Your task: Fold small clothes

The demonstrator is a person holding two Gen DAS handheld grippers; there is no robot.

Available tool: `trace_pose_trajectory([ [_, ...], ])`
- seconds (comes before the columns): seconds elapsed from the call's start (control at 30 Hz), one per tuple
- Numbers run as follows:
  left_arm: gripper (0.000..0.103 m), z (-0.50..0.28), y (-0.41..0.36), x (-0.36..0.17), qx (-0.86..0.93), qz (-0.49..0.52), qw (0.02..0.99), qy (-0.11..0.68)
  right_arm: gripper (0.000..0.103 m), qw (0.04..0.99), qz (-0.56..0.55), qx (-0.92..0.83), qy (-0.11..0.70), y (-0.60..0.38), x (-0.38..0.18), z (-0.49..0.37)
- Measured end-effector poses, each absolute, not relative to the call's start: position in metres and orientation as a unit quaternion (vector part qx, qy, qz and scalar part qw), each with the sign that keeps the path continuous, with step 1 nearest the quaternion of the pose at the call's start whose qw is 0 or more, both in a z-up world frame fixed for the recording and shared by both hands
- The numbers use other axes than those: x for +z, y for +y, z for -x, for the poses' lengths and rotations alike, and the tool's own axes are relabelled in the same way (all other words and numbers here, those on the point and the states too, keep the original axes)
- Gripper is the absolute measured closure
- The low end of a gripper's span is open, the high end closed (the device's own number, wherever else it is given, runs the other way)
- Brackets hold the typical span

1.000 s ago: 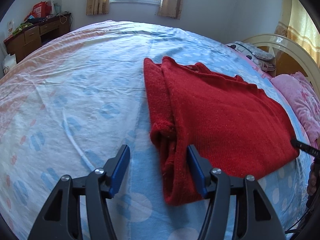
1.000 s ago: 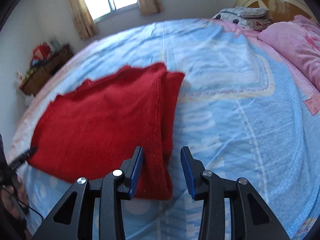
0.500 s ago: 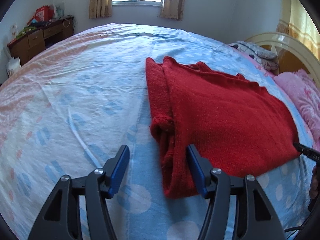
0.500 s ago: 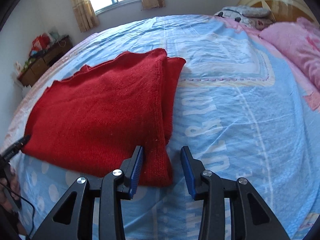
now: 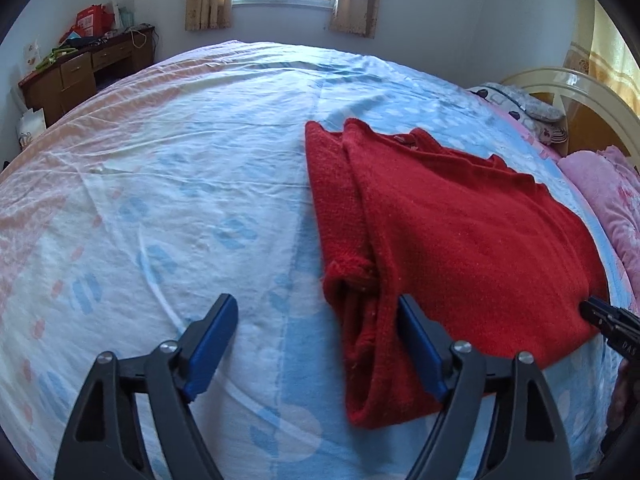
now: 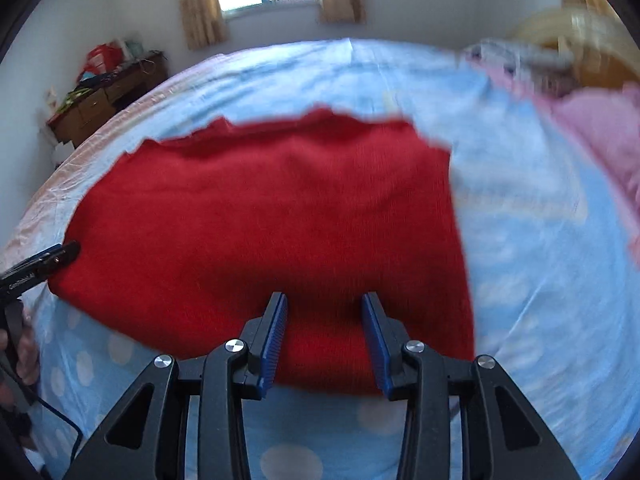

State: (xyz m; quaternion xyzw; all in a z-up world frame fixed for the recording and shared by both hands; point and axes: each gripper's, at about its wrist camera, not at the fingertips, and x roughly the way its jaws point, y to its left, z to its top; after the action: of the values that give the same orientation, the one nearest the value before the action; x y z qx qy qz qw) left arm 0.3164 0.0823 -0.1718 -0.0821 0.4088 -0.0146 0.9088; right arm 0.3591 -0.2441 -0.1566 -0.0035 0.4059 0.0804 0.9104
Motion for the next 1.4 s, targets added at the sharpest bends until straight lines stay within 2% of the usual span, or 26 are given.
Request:
trace_pose_trajectory([
  [0.1,0.013,-0.317,0.082,-0.171,-0.015,0.081,0.908,0.411,0.063,0.912,0.027,0.071,0.404,-0.24,-0.158,-0.35],
  [0.17,0.002,-0.32,0.081,-0.171,-0.009,0.078,0.904,0.419,0.063,0.912,0.034,0.065,0.403,-0.239,-0.159,-0.349],
  [0.4,0.002,-0.316,0.083,-0.172,-0.01,0.075,0.905,0.42,0.062,0.925,0.045,0.044,0.376,-0.233,-0.163,-0.34],
  [0.6,0.001,-0.31,0.087,-0.171,-0.013,0.069,0.905,0.42,0.062,0.924,0.018,0.044,0.379,-0.234,-0.152,-0.332],
  [0.83,0.0,-0.305,0.091,-0.17,-0.019,0.059,0.904,0.423,0.061,0.923,0.046,0.055,0.378,-0.219,-0.155,-0.328],
  [0.93,0.0,-0.302,0.094,-0.163,-0.023,0.044,0.91,0.412,0.06,0.928,0.073,0.059,0.362,-0.206,-0.148,-0.322],
  [1.03,0.0,-0.3,0.102,-0.156,-0.024,0.029,0.918,0.395,0.055,0.93,0.103,0.094,0.34,-0.183,-0.141,-0.313],
  [1.4,0.0,-0.31,0.147,-0.152,-0.019,0.054,0.922,0.383,0.055,0.914,0.235,0.175,0.28,-0.097,-0.144,-0.296],
])
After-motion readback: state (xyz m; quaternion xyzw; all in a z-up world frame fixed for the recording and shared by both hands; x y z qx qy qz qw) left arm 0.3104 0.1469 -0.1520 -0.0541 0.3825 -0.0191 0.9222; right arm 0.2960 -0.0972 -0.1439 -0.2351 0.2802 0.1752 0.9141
